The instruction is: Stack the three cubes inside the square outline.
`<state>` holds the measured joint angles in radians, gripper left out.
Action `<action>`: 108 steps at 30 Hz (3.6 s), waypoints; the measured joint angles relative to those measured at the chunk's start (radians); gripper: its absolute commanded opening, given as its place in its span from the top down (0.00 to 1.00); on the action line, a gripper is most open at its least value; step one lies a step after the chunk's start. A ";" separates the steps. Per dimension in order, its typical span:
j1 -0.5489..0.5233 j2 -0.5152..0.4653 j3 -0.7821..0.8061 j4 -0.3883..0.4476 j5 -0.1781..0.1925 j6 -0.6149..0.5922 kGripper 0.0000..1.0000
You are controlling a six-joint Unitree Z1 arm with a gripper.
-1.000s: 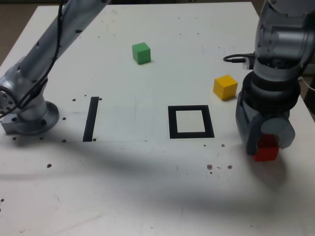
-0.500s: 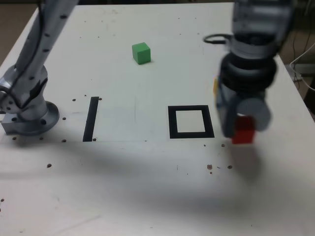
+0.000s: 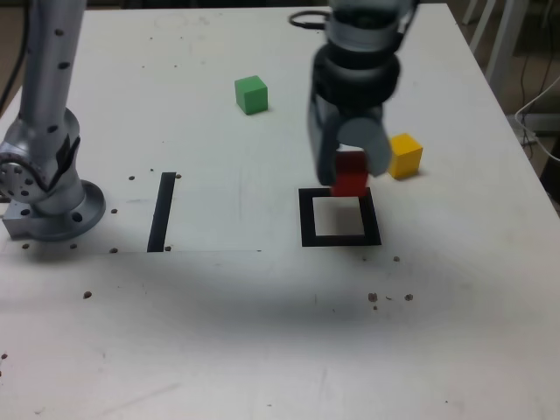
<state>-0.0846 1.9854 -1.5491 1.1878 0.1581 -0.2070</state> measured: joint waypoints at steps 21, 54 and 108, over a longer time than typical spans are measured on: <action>0.004 -0.051 0.190 -0.182 -0.017 0.016 0.81; 0.004 -0.043 0.262 -0.300 -0.085 0.076 0.14; 0.194 0.151 -0.245 0.015 -0.112 0.107 0.02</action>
<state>0.1089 2.1365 -1.7939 1.2025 0.0457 -0.0998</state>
